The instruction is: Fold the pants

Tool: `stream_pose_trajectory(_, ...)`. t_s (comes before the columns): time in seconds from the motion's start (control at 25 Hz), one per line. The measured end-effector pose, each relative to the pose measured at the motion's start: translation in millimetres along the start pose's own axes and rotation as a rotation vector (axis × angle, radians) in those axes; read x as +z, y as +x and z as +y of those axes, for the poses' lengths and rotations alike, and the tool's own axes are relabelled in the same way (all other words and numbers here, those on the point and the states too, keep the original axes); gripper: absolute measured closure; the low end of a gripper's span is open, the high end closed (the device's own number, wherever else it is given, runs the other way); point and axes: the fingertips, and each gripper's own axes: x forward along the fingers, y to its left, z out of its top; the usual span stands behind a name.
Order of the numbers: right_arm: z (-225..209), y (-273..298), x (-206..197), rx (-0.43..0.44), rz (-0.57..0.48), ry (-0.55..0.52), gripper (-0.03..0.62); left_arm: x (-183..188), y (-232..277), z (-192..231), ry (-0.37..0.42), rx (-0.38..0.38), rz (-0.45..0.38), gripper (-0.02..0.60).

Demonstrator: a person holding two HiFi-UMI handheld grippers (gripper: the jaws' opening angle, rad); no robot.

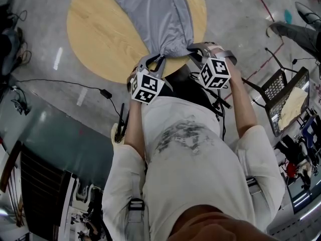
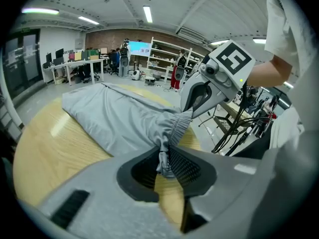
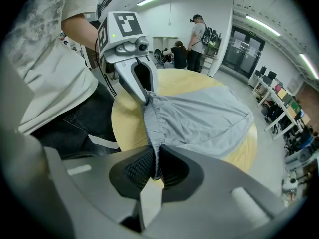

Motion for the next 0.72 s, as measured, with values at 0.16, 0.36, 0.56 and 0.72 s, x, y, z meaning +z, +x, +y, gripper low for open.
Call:
stream_pose_trajectory(0.16, 15, -5, 9, 0.012, -0.003, 0.017, 0.562, -6, -14, -7, -0.009, -0.015, -0.003, 0.511)
stream_pose_trajectory(0.36, 29, -12, 22, 0.034, -0.012, 0.040, 0.562, -11, -32, -14, -0.023, -0.041, 0.001, 0.512)
stream_pose_trajectory(0.56, 51, -22, 30, 0.068, -0.024, 0.047, 0.562, -18, -50, -28, -0.030, -0.063, 0.014, 0.512)
stream_pose_trajectory(0.72, 67, -26, 40, 0.105, -0.030, 0.048, 0.562, -25, -65, -36, -0.037, -0.080, 0.024, 0.512)
